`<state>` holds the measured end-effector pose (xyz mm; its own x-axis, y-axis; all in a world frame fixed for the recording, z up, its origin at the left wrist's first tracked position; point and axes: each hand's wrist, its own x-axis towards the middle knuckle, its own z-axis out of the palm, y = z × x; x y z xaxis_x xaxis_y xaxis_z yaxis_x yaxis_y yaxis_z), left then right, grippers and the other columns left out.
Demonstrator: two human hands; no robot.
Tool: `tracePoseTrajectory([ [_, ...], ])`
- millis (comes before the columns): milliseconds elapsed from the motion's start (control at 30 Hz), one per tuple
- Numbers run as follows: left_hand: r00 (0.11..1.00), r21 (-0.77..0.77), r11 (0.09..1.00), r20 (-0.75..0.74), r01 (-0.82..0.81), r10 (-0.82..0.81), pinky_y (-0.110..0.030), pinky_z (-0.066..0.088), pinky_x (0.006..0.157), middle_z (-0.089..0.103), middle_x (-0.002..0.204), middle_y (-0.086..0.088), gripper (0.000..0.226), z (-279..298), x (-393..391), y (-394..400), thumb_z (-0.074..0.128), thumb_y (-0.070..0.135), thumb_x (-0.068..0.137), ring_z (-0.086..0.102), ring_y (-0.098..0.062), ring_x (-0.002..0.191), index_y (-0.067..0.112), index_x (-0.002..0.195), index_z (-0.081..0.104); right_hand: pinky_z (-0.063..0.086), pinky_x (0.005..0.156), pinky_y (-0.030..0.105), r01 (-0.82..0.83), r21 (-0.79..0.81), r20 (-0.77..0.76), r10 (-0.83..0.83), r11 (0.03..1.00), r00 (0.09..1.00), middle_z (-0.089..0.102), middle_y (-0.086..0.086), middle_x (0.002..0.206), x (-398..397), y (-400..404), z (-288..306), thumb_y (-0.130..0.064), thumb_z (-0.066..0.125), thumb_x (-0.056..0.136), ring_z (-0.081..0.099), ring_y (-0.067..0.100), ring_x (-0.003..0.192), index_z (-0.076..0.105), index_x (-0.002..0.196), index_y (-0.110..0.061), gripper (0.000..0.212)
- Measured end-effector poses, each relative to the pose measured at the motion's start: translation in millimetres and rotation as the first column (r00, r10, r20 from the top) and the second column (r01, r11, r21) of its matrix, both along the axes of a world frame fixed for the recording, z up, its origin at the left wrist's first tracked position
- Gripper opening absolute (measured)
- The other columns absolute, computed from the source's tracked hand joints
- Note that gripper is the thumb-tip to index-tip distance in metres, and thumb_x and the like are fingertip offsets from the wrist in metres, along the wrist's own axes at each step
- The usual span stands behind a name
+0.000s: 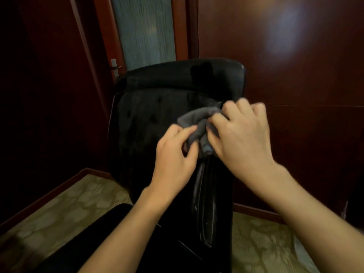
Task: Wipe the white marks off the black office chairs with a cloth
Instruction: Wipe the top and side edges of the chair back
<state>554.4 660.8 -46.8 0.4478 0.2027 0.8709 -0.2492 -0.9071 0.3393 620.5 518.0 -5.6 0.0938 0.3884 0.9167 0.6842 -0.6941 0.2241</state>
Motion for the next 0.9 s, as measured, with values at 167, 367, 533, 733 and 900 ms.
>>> tracePoseTrajectory([
  [167, 0.999, -0.149, 0.989, -0.040, -0.005, -0.001, -0.011, 0.043, 0.076, 0.061, 0.090, 0.005, 0.021, -68.3, -35.5, -9.9, 0.070, 0.007, 0.083, 0.058, 0.000, 0.081, 0.010, 0.104, 0.071, 0.026, 0.065, 0.040, -0.135, -0.048, -0.108, 0.129, 0.990, 0.986, 0.052, 0.008, 0.077, -30.0, -3.4, -60.6, -0.019, 0.065, 0.089, 0.048, 0.030, 0.073, 0.062, 0.076, -0.011, 0.016],
  [367, 1.000, -0.180, 0.983, -0.006, -0.022, 0.021, -0.016, 0.046, 0.073, 0.064, 0.091, 0.003, 0.018, -45.0, -27.8, -12.9, 0.075, 0.007, 0.083, 0.062, -0.007, 0.082, 0.011, 0.099, 0.069, 0.023, 0.067, 0.038, -0.073, -0.042, -0.079, 0.070, 0.996, 0.994, 0.054, 0.007, 0.079, -22.4, -3.7, -42.2, -0.023, 0.063, 0.091, 0.049, 0.030, 0.075, 0.067, 0.082, -0.011, 0.016],
  [533, 0.999, -0.186, 0.982, -0.034, -0.024, 0.017, -0.009, 0.041, 0.068, 0.062, 0.089, 0.001, 0.017, -50.5, -26.9, -17.9, 0.075, 0.007, 0.082, 0.059, -0.007, 0.075, 0.011, 0.095, 0.065, 0.023, 0.065, 0.038, -0.074, -0.002, -0.130, 0.073, 0.997, 0.989, 0.052, 0.009, 0.077, -31.7, -0.9, -56.5, -0.018, 0.066, 0.086, 0.047, 0.030, 0.072, 0.063, 0.080, -0.009, 0.011],
  [733, 0.991, -0.226, 0.973, -0.135, -0.052, 0.022, -0.005, 0.040, 0.075, 0.058, 0.090, 0.008, 0.028, -130.1, -62.7, -21.5, 0.077, 0.002, 0.078, 0.057, 0.001, 0.083, 0.018, 0.096, 0.061, 0.026, 0.064, 0.037, -0.180, -0.071, -0.245, 0.158, 0.981, 0.957, 0.053, 0.006, 0.079, -59.1, -7.4, -128.6, -0.022, 0.064, 0.085, 0.047, 0.026, 0.072, 0.069, 0.093, -0.007, 0.018],
  [900, 0.997, -0.251, 0.966, -0.062, -0.061, 0.047, -0.004, 0.039, 0.076, 0.061, 0.089, 0.002, 0.019, -112.1, -56.7, -20.9, 0.073, 0.004, 0.079, 0.057, -0.001, 0.082, 0.011, 0.094, 0.063, 0.027, 0.064, 0.041, -0.189, -0.052, -0.192, 0.176, 0.981, 0.966, 0.052, 0.007, 0.079, -50.0, -3.1, -109.2, -0.024, 0.067, 0.087, 0.048, 0.029, 0.074, 0.069, 0.094, -0.008, 0.018],
])
